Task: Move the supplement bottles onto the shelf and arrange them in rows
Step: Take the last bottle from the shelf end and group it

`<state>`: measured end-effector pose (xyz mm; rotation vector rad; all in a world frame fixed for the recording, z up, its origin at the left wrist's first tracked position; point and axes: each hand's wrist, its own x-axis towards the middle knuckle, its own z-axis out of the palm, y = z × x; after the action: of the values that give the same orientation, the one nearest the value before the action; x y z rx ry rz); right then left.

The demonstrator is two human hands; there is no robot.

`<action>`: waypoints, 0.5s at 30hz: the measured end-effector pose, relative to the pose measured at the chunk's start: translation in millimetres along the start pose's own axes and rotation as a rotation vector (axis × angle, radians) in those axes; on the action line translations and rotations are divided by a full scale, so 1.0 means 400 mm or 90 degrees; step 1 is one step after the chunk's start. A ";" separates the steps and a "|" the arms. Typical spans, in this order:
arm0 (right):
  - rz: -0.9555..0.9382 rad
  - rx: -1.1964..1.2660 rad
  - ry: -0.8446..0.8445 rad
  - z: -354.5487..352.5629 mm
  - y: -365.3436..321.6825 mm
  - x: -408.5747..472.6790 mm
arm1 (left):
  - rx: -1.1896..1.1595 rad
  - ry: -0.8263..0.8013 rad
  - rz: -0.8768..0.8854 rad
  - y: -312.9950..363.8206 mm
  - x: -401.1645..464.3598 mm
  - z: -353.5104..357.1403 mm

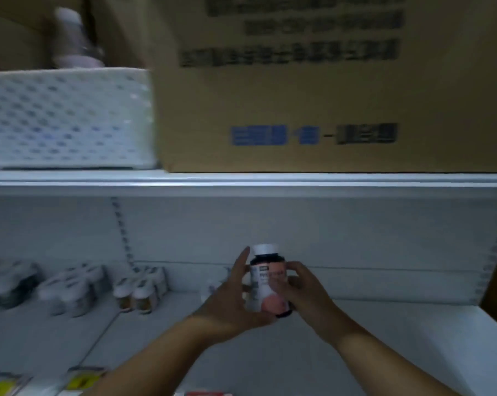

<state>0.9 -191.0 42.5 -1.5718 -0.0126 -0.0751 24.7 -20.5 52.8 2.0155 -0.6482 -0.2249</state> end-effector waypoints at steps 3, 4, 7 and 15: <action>-0.001 -0.034 -0.070 0.249 -0.011 0.021 | -0.002 0.071 -0.020 -0.071 -0.155 -0.194; -0.002 -0.048 -0.097 0.337 -0.012 0.025 | 0.018 0.094 -0.029 -0.100 -0.211 -0.255; -0.018 -0.026 -0.170 0.593 -0.007 0.036 | 0.036 0.158 -0.051 -0.173 -0.377 -0.427; -0.056 0.008 -0.366 1.136 0.018 0.065 | 0.070 0.295 -0.146 -0.357 -0.707 -0.779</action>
<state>45.2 261.8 36.3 -1.5338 -0.5319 0.3092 -34.8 419.8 61.1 2.1450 -0.1405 0.1471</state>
